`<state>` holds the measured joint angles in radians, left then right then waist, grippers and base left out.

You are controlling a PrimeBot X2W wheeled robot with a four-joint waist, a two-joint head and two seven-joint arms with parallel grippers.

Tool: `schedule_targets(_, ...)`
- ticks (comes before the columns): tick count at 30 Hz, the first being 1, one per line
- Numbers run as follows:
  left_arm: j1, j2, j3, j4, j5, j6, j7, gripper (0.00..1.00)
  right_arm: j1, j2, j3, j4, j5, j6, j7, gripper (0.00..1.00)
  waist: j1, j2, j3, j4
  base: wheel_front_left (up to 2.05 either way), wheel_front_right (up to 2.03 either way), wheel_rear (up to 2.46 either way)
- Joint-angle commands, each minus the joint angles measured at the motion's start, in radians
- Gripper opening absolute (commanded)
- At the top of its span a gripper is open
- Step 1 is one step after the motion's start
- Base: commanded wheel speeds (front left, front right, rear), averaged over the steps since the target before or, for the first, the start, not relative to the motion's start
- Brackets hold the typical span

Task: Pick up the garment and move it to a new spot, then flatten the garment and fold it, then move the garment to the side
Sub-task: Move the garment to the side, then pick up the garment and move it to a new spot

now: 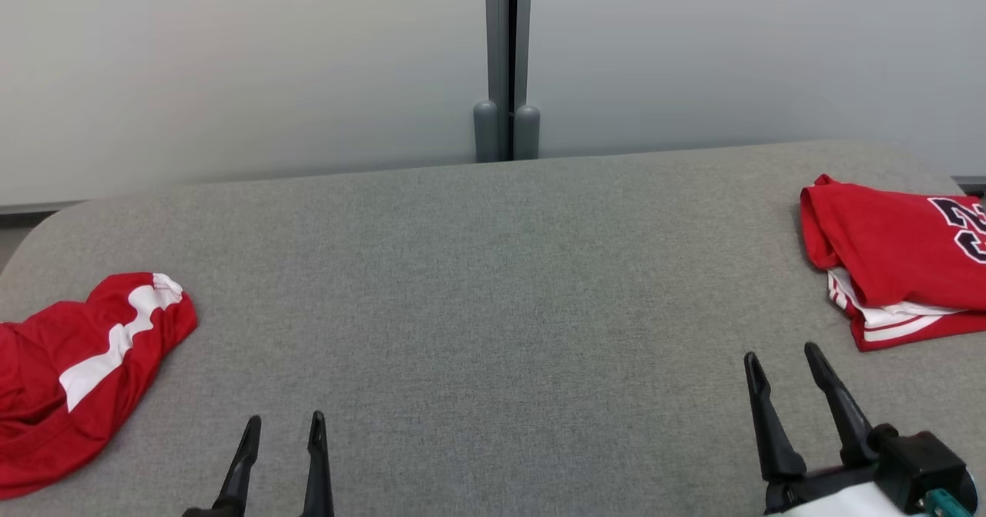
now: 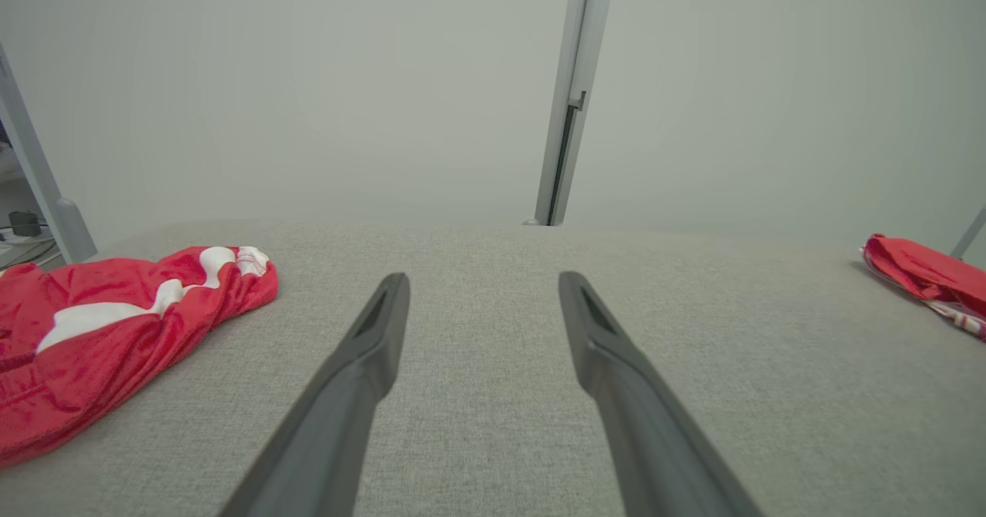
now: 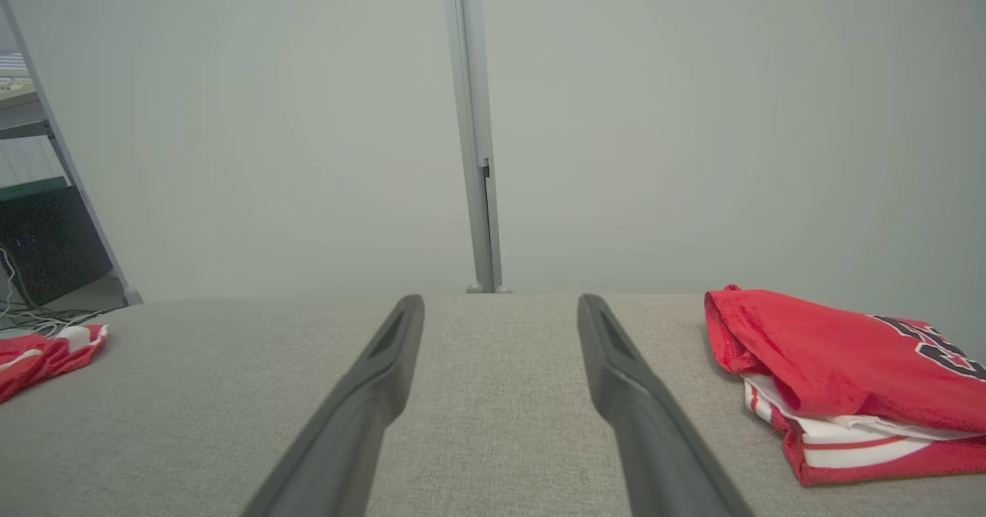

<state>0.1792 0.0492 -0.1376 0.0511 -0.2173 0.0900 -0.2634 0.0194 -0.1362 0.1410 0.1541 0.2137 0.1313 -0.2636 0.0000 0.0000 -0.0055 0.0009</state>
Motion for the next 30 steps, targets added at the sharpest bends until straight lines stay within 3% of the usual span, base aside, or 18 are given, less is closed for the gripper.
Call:
schedule_targets(1,0.019,0.003,0.007,0.005,0.000,0.005,-0.002,1.00,0.026,0.002,0.000,-0.007,-0.006,-0.001,-0.001,1.00,0.0000,0.0000,-0.033,-0.009,0.00,0.00,0.00)
schedule_targets(14,0.100,0.003,0.030,0.002,0.008,-0.002,-0.002,1.00,0.123,0.019,0.009,-0.006,0.004,-0.001,-0.001,1.00,0.0000,0.0000,-0.100,-0.016,0.00,0.00,0.00)
schedule_targets(30,0.104,0.003,0.028,0.003,0.020,-0.010,-0.002,1.00,0.153,0.029,0.015,0.011,0.014,-0.001,-0.001,1.00,0.0000,0.0000,-0.117,0.056,0.00,0.00,0.00)
